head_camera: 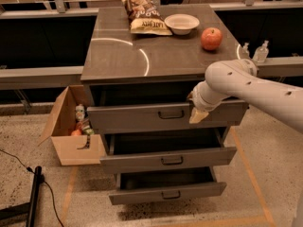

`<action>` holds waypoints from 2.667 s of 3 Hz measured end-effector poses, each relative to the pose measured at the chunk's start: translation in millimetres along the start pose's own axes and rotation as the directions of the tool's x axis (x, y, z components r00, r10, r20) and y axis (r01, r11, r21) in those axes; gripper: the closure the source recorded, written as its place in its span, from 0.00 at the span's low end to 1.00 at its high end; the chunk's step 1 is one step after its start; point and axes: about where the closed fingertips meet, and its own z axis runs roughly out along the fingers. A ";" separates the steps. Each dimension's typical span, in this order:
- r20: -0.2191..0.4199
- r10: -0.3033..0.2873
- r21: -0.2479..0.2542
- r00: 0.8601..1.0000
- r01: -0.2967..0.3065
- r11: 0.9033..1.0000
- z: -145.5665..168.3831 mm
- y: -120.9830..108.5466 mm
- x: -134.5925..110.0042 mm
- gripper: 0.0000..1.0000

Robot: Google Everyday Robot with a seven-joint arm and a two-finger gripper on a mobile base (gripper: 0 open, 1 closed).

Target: Open top drawer

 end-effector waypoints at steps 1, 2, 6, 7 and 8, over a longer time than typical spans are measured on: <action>0.000 0.000 0.000 1.000 0.000 1.000 -2.3 -1.0 -0.4 0.18; 0.027 0.014 -0.054 1.000 -0.013 0.998 -20.4 12.2 -9.4 0.16; 0.175 0.033 -0.319 0.984 0.025 0.947 -78.5 62.0 -52.9 0.46; 0.174 0.025 -0.321 0.984 0.033 0.946 -87.6 58.6 -53.6 0.23; 0.158 0.026 -0.290 0.987 0.021 0.957 -95.9 46.8 -46.0 0.21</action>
Offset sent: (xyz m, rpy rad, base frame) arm -0.0791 0.0126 0.0549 0.0795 0.2140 0.0273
